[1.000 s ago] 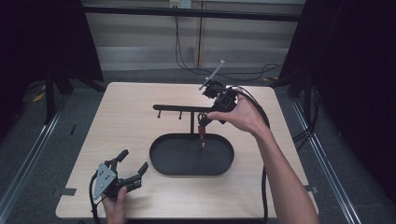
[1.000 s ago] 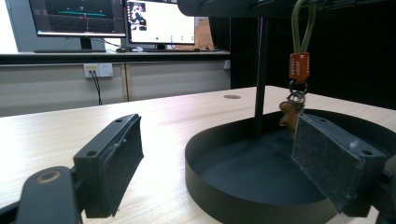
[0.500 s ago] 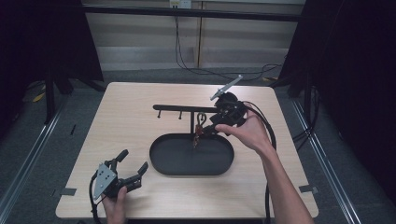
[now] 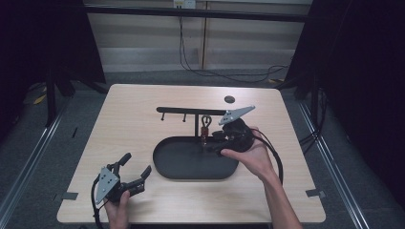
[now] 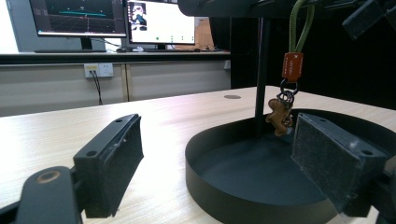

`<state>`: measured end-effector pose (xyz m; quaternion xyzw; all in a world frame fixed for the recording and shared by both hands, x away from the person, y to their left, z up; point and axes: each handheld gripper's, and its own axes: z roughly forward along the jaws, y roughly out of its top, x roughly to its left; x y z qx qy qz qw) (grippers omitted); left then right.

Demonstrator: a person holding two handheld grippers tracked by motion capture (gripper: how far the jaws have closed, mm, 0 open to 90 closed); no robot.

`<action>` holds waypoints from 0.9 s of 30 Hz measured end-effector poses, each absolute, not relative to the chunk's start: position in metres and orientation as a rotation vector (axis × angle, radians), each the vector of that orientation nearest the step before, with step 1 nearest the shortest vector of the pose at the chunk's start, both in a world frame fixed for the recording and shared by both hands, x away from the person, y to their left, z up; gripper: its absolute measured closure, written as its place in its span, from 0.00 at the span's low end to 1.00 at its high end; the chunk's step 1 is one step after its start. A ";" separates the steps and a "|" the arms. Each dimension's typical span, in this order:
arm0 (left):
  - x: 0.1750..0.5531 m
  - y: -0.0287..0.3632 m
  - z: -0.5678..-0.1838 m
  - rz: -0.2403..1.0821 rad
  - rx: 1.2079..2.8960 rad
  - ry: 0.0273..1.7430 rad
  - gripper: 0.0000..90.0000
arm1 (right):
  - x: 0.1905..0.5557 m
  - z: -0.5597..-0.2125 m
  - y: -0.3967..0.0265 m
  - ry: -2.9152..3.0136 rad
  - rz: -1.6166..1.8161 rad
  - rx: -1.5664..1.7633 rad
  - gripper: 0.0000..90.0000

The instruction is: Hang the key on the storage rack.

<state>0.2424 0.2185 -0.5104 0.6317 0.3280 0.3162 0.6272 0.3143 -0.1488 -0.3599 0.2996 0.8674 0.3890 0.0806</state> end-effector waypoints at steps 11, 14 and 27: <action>0.242 0.219 -0.510 0.726 1.451 0.751 0.18 | 0.287 -0.401 -0.175 2.389 1.392 0.990 0.24; 0.242 0.219 -0.510 0.726 1.450 0.751 0.18 | 0.280 -0.411 -0.183 2.331 1.447 0.990 0.20; 0.242 0.218 -0.510 0.726 1.449 0.752 0.18 | 0.248 -0.468 -0.219 2.045 1.592 1.092 0.26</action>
